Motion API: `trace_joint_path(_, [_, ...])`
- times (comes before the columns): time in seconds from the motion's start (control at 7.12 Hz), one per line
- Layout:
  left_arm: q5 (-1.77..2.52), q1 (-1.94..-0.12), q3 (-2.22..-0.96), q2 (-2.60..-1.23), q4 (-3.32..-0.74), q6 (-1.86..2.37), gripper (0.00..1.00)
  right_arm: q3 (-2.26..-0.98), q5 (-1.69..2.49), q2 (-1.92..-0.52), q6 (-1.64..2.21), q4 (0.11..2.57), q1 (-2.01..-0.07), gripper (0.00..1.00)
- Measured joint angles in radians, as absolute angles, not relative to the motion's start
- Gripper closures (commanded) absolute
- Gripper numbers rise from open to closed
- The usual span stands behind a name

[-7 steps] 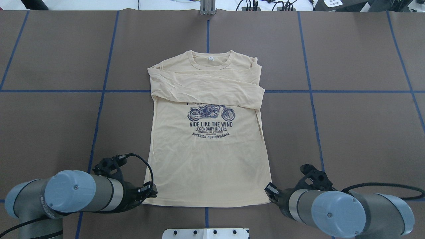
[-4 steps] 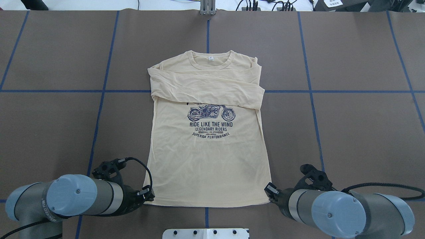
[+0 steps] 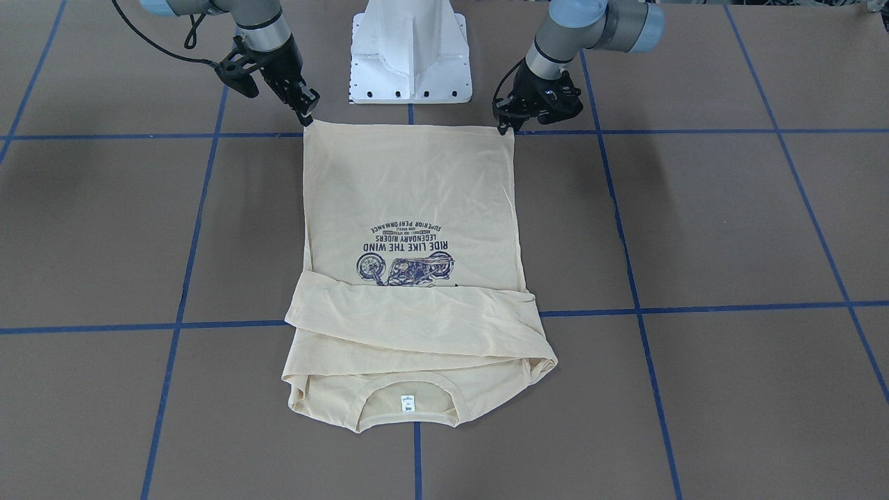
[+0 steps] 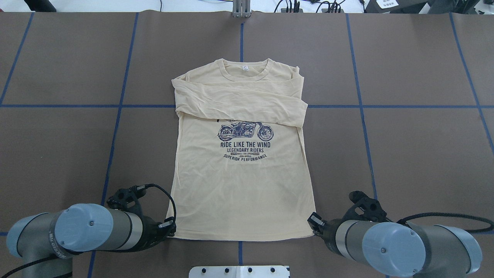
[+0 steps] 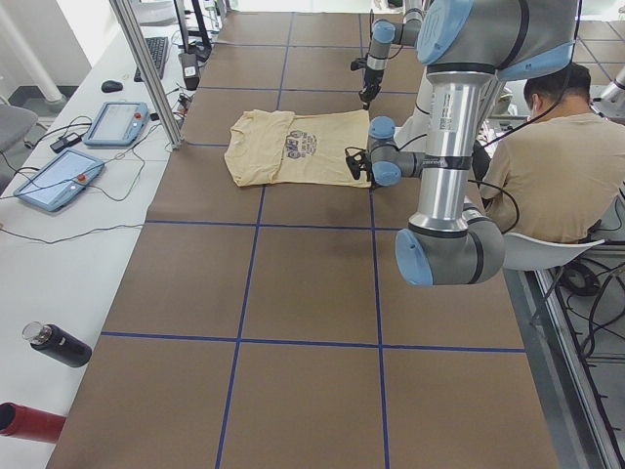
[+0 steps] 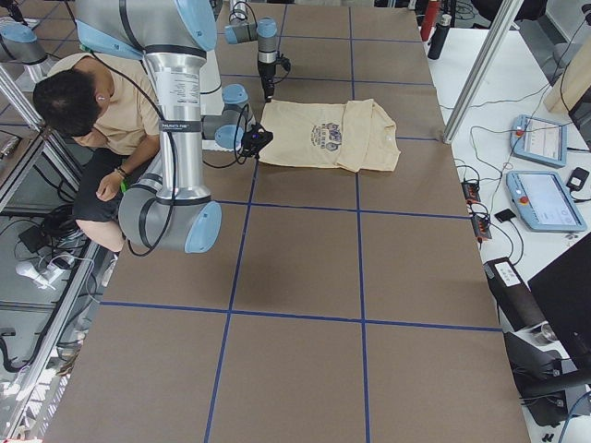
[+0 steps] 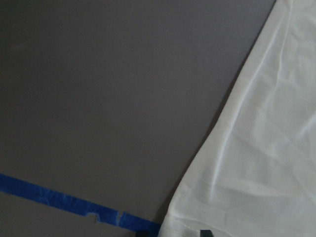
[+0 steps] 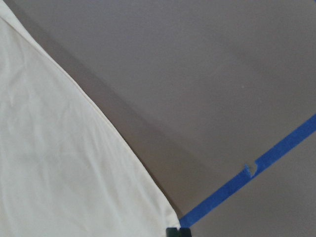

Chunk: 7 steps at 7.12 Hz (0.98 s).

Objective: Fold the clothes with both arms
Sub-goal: 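Lift the hem with both grippers and fold it toward the collar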

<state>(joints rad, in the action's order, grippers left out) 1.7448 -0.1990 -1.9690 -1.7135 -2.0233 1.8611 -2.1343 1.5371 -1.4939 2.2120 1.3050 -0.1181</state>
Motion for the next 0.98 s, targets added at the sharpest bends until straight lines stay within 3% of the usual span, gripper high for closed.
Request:
trace_joint_path(0.56, [1.823, -0.283, -2.044, -1.754, -1.945, 1.775, 1.00, -2.178, 1.580, -1.471, 2.202, 1.375, -0.209, 1.00])
trace_joint_path(0.84, [1.884, -0.490, -2.002, -1.869, -1.906, 1.635, 1.00, -2.129, 1.778, -1.332, 2.098, 1.512, -0.448, 1.00])
trace_joint_path(0.98, [1.933, -0.594, -1.921, -1.945, -1.906, 1.588, 1.00, -2.047, 1.845, -1.234, 2.031, 1.554, -0.554, 1.00])
